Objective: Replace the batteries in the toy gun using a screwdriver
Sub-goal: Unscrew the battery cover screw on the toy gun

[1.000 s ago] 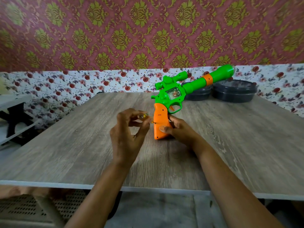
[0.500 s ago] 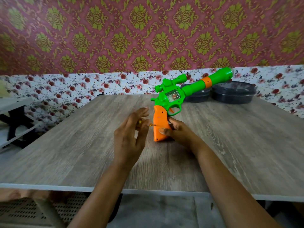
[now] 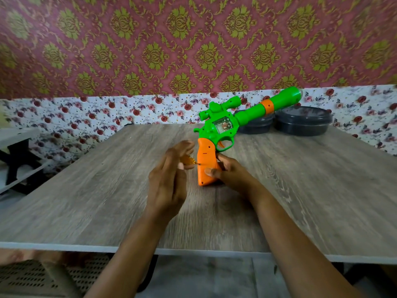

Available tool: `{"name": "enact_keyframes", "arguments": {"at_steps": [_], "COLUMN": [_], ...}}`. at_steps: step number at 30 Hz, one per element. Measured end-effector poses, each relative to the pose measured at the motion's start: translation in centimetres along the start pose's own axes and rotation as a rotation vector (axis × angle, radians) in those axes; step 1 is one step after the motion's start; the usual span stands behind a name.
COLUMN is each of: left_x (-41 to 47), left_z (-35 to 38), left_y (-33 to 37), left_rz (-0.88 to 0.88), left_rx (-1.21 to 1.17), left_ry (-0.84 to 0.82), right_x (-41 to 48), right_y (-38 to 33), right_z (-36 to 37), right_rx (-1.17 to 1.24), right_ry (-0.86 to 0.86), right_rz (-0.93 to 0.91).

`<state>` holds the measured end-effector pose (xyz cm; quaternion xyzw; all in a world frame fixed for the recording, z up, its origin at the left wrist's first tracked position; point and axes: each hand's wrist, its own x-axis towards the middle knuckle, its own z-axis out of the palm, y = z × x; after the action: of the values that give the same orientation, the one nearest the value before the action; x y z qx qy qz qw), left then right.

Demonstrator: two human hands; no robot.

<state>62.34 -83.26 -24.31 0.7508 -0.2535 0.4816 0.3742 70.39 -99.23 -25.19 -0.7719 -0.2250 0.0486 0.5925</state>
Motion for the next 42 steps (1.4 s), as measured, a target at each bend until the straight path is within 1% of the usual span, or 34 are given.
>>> {"name": "enact_keyframes", "arguments": {"at_steps": [4,6,8,10,16,21,23,26,30,34,37,42], "left_x": [0.25,0.38,0.44,0.36,0.3,0.37,0.35,0.41,0.43,0.27,0.29,0.43], "left_z": [0.17,0.08,-0.02,0.02,-0.15,0.02,0.0,-0.02,0.03,0.11,0.01,0.1], "left_y": [0.03,0.06,0.05,0.11,0.2,0.23,0.19,0.28,0.24,0.38,0.15,0.37], "left_rz": [0.061,0.085,0.082,0.066,0.054,0.167,0.183,0.171,0.123,0.1,0.116,0.127], "left_rx": [0.097,0.131,0.115,0.087,0.128,0.174,0.188,0.202,0.11,0.078,0.143,0.139], "left_ry": [0.028,0.089,0.161,0.185,0.181,0.128,0.128,0.167,0.192,0.228,0.206,0.167], "right_x": [0.01,-0.01,-0.01,-0.01,0.16,0.13,0.16,0.13,0.03,0.02,0.03,0.05], "right_y": [-0.26,-0.41,-0.47,-0.53,-0.49,-0.53,-0.45,-0.51,-0.45,-0.46,-0.54,-0.52], "right_z": [0.07,0.14,0.15,0.17,0.12,0.15,0.11,0.03,0.05,0.05,0.05,0.06], "right_rx": [-0.022,-0.019,-0.016,-0.025,-0.071,-0.09,-0.087,-0.083,-0.083,-0.069,-0.064,-0.066], "right_ry": [-0.013,-0.012,-0.012,-0.011,0.008,0.015,0.018,0.009,0.008,-0.002,-0.003,0.001], "right_rz": [-0.019,-0.025,-0.035,-0.037,-0.033,-0.049,-0.036,-0.019,-0.025,-0.026,-0.016,-0.005]}}
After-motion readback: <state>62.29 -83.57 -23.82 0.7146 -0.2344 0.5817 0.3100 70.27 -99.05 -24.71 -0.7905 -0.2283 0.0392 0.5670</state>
